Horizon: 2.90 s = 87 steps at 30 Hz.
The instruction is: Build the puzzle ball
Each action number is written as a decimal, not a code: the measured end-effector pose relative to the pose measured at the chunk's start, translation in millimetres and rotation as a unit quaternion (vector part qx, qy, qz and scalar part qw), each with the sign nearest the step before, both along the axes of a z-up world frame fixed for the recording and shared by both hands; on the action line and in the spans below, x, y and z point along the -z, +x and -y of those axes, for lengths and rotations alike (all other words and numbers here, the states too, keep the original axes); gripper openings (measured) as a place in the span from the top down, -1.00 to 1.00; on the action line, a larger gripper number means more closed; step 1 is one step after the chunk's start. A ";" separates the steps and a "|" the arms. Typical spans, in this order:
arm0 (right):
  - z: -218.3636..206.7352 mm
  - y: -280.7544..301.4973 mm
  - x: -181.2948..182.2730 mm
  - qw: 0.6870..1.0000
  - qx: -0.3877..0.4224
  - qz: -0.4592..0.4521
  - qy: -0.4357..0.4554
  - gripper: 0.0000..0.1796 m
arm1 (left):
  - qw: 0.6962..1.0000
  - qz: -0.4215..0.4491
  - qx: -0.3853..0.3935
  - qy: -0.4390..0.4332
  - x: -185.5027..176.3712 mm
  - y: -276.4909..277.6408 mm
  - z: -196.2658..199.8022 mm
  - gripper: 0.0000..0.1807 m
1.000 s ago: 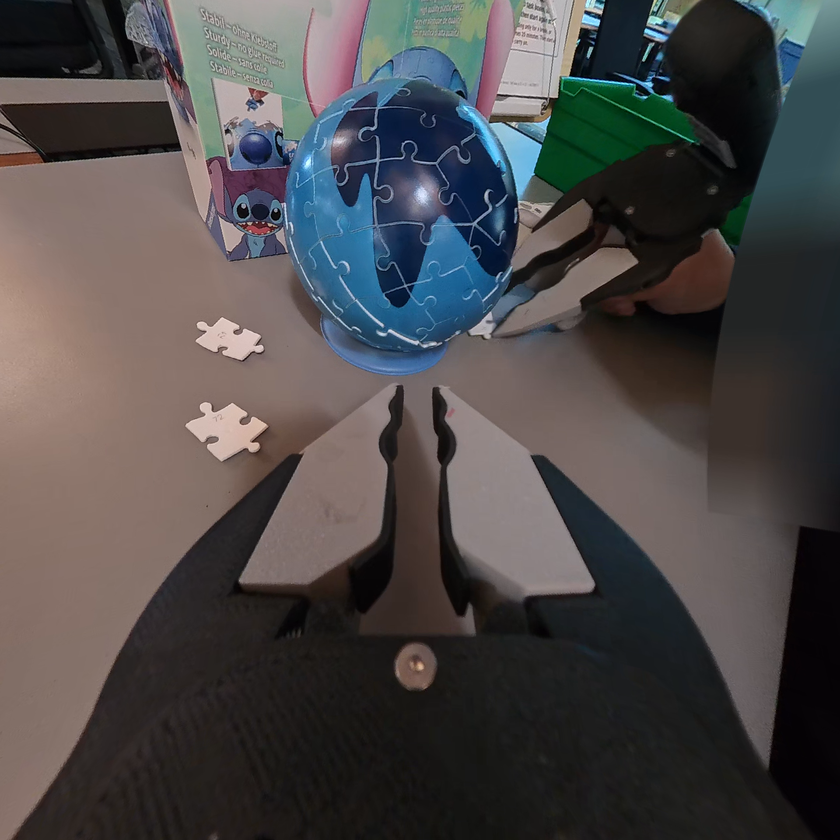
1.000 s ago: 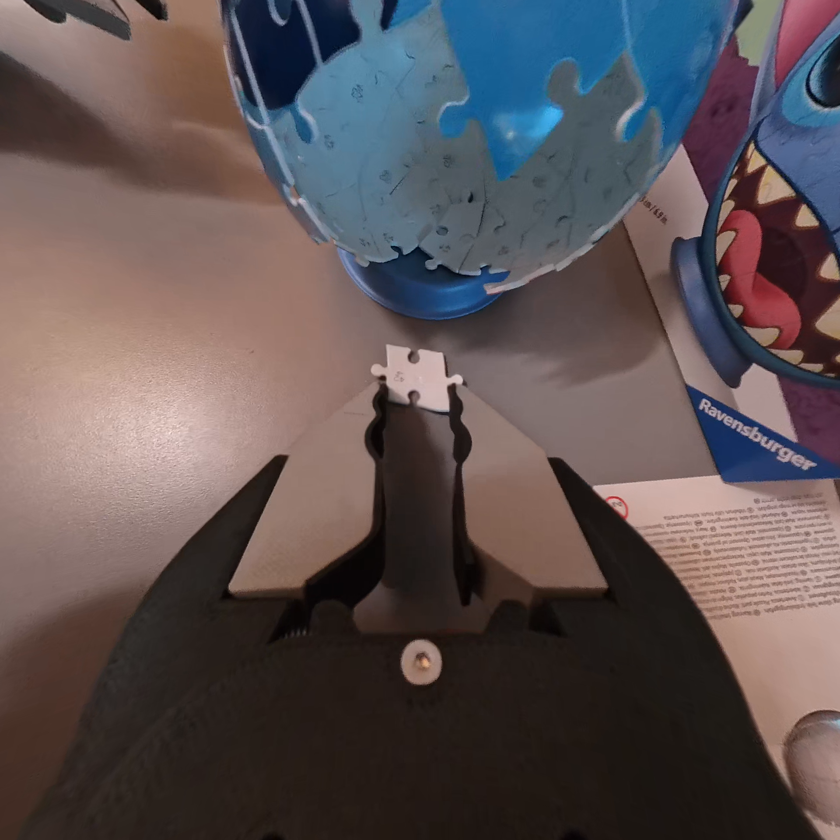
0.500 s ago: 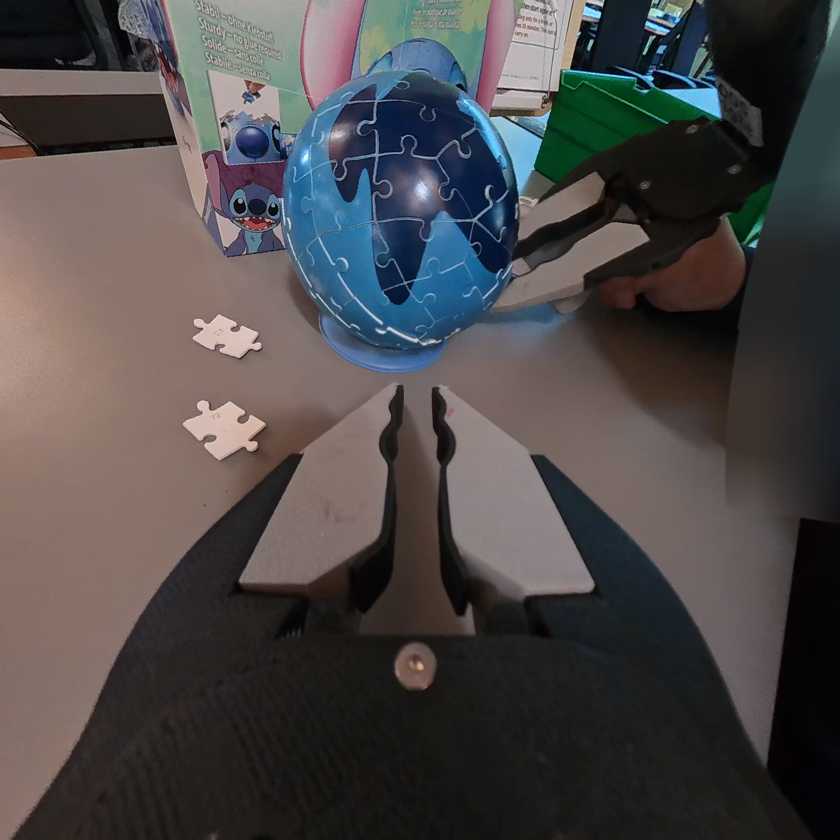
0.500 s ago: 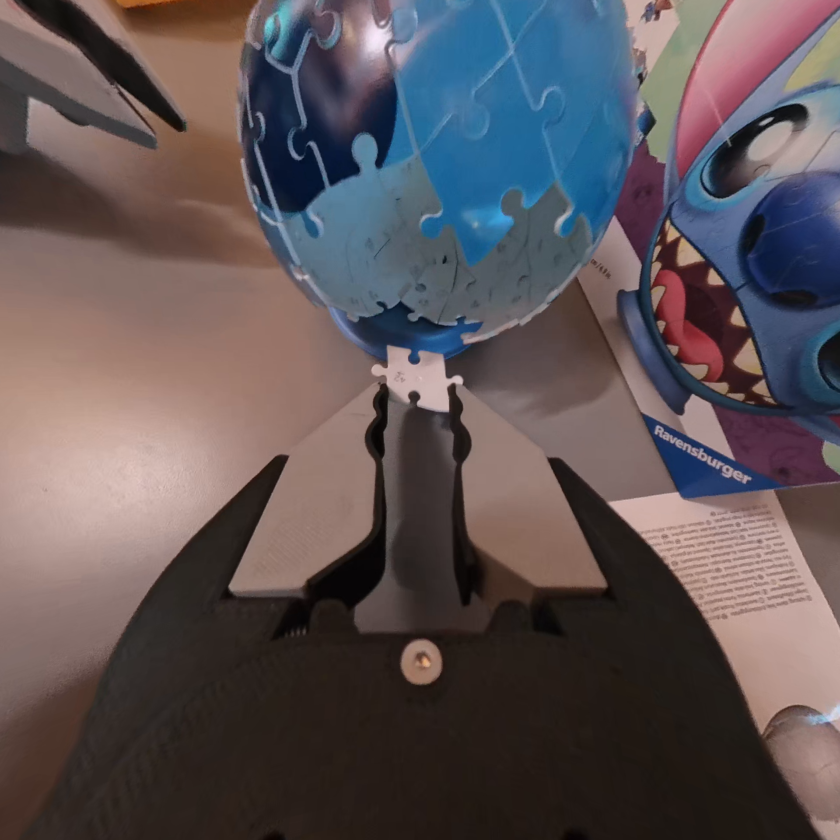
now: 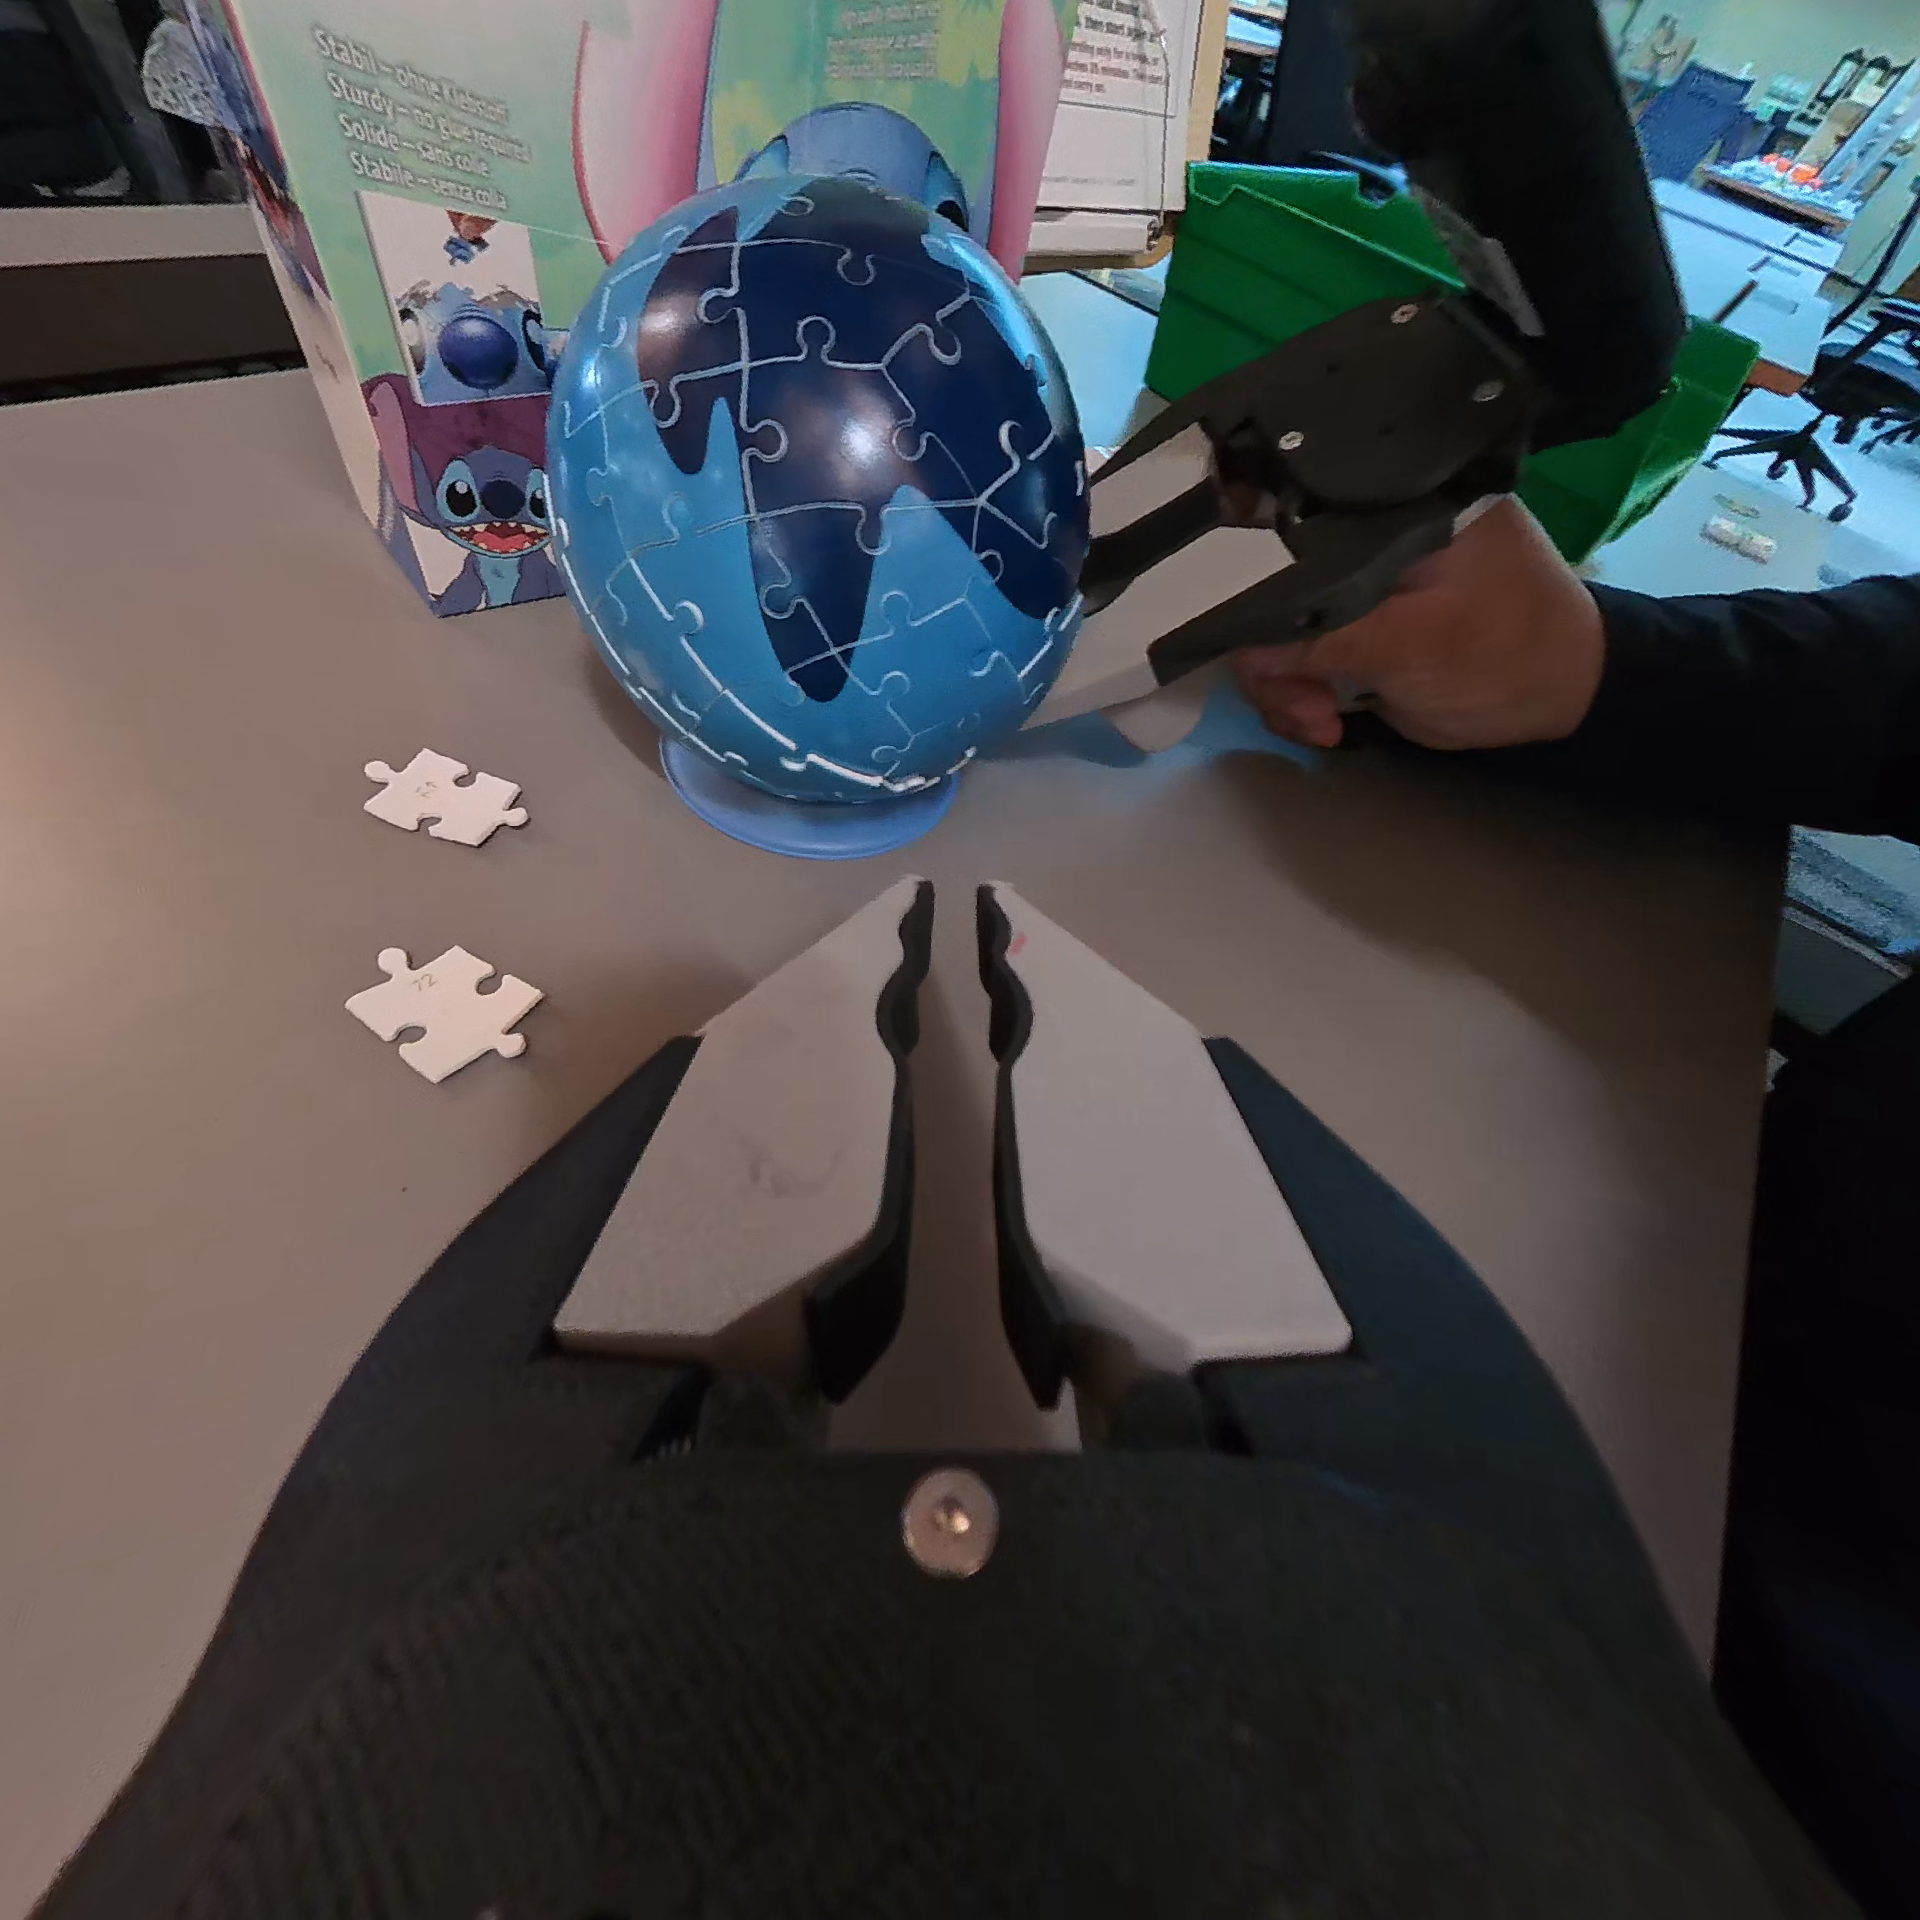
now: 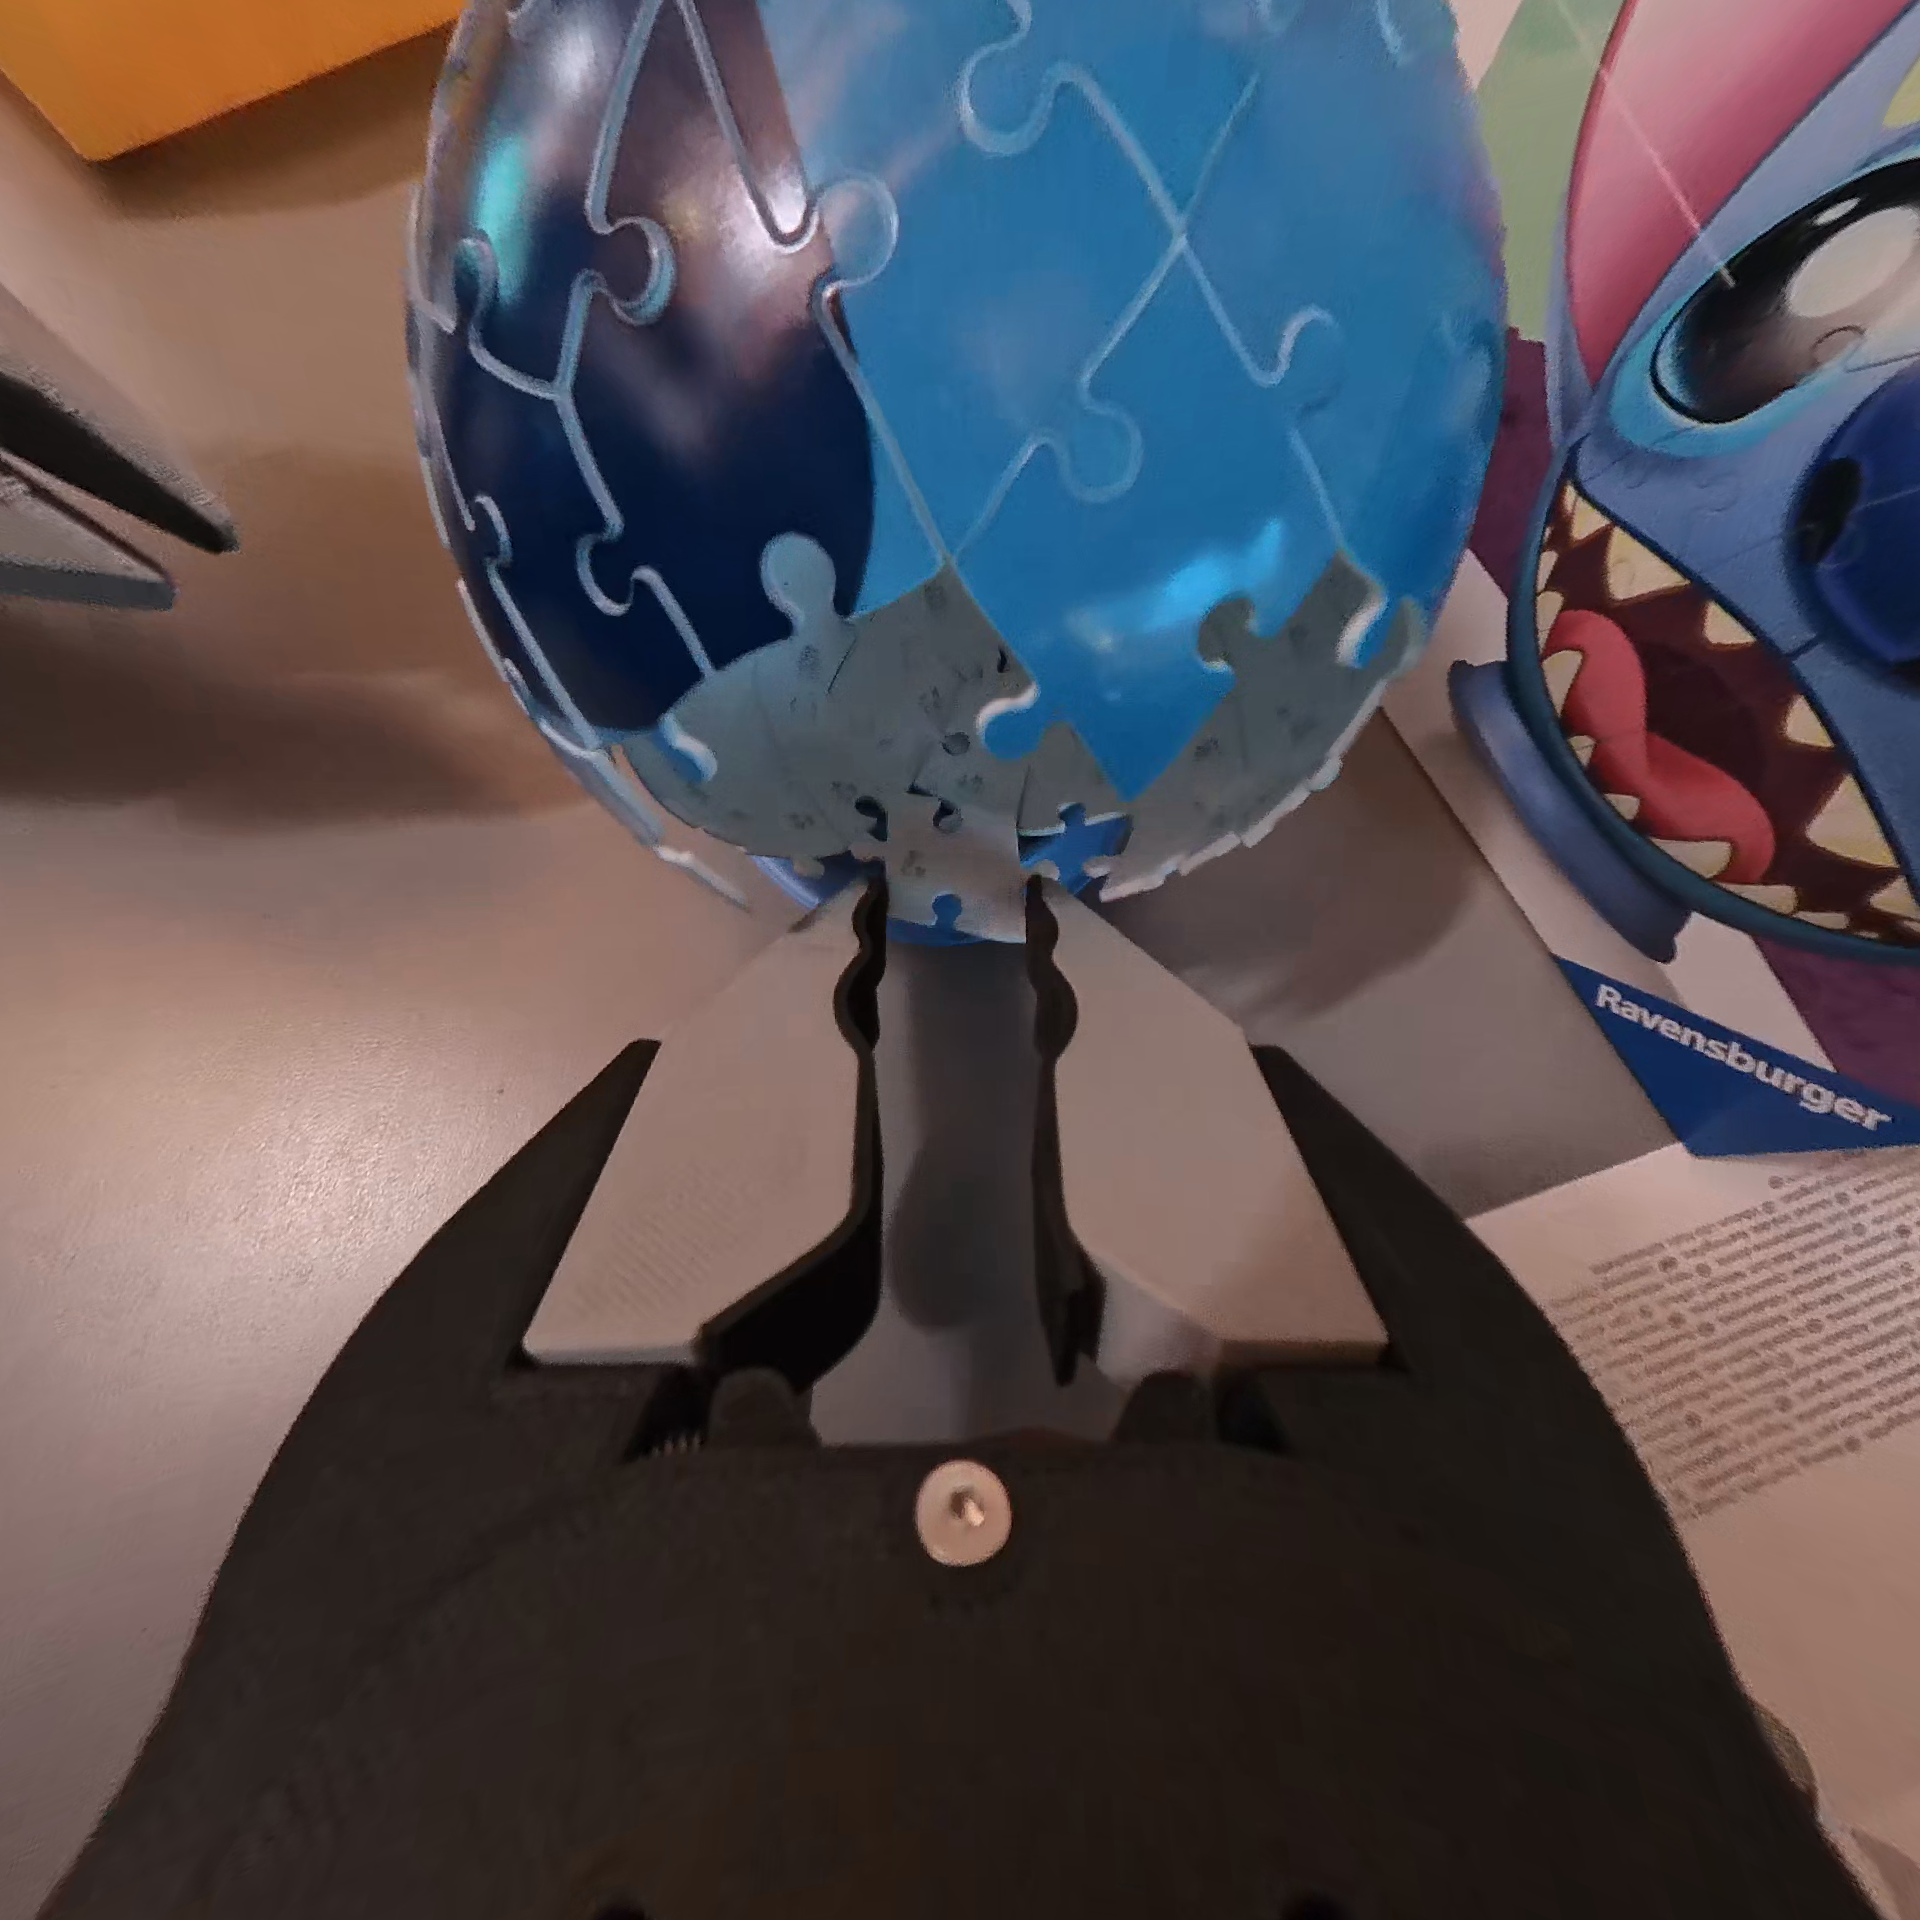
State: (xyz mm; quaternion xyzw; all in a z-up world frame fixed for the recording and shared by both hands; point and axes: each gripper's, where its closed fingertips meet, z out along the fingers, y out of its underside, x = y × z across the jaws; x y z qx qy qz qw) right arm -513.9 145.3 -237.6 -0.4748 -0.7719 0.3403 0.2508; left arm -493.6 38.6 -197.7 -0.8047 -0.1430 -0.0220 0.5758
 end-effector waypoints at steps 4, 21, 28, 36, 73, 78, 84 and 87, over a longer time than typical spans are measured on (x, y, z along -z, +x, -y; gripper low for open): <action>0.4 -2.6 1.7 1.000 0.009 0.005 0.001 0.74 | 1.000 -0.014 0.000 -0.004 0.1 2.7 -0.1 0.93; 4.6 -4.2 1.4 1.000 -0.001 0.008 0.011 0.71 | 1.000 -0.010 0.000 -0.006 1.0 2.4 -0.3 0.94; 6.0 0.2 -0.5 1.000 -0.014 0.011 0.000 0.67 | 1.000 -0.004 0.001 -0.004 0.8 1.8 0.0 0.94; 2.4 22.0 -18.6 0.989 -0.130 -0.063 0.018 0.56 | 1.000 -0.006 0.002 -0.003 0.2 2.5 0.2 0.94; -41.1 1.6 -66.7 0.931 -0.106 -0.002 -0.349 -0.01 | 0.989 0.146 -0.032 0.005 -2.6 -44.8 -27.0 -0.05; -27.3 -15.2 -73.4 0.910 -0.091 0.020 -0.403 -0.07 | 0.985 0.172 -0.024 0.002 -3.9 -46.0 -36.5 -0.12; -24.1 -31.5 -68.8 0.905 -0.077 0.049 -0.416 -0.10 | 0.973 0.228 0.009 0.017 -2.7 -41.1 -47.9 -0.13; -20.5 -36.3 -66.2 0.898 -0.079 0.068 -0.426 -0.09 | 0.969 0.243 0.023 0.028 -6.9 -38.6 -51.5 -0.10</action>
